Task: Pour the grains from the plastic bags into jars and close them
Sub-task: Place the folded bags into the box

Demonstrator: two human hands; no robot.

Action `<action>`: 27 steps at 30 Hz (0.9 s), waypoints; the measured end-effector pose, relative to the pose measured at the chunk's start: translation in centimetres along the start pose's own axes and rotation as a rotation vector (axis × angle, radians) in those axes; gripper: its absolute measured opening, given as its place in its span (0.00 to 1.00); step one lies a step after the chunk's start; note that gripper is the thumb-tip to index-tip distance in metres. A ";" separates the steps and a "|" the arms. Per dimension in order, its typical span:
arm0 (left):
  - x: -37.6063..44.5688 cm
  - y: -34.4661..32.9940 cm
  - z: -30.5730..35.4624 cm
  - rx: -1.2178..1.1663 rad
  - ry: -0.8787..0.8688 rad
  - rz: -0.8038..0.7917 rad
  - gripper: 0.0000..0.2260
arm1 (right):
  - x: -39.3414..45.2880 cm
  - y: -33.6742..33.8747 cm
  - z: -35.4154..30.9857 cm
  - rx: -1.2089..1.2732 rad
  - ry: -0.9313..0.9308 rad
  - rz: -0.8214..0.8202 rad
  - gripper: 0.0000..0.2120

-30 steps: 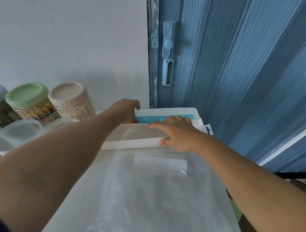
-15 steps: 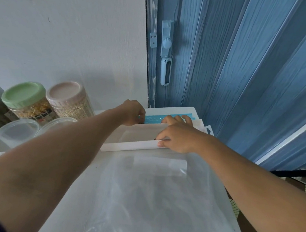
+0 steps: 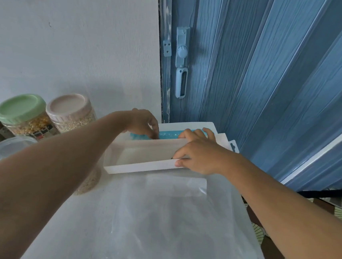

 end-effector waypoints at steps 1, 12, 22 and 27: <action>-0.2 0.7 0.1 -0.069 -0.009 -0.006 0.05 | -0.1 0.4 0.1 0.011 0.000 0.011 0.10; 1.1 -1.4 -0.3 0.035 -0.131 0.138 0.18 | 1.1 -1.6 0.7 0.025 -0.053 -0.053 0.12; 1.9 -2.1 -1.3 -0.050 0.022 0.144 0.31 | 0.7 -2.3 1.0 0.028 -0.063 -0.106 0.13; 1.5 -2.1 -1.5 -0.061 -0.002 0.152 0.37 | -0.5 -2.6 1.1 0.034 -0.057 -0.156 0.12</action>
Point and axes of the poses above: each hand's wrist, its own x-axis towards the middle knuckle, its own y-axis out of the back of the hand, z = x × y, the point moved 8 cm from there along x, towards the middle knuckle, and after that the axes turned 12 degrees about -y, right-handed, at the moved point
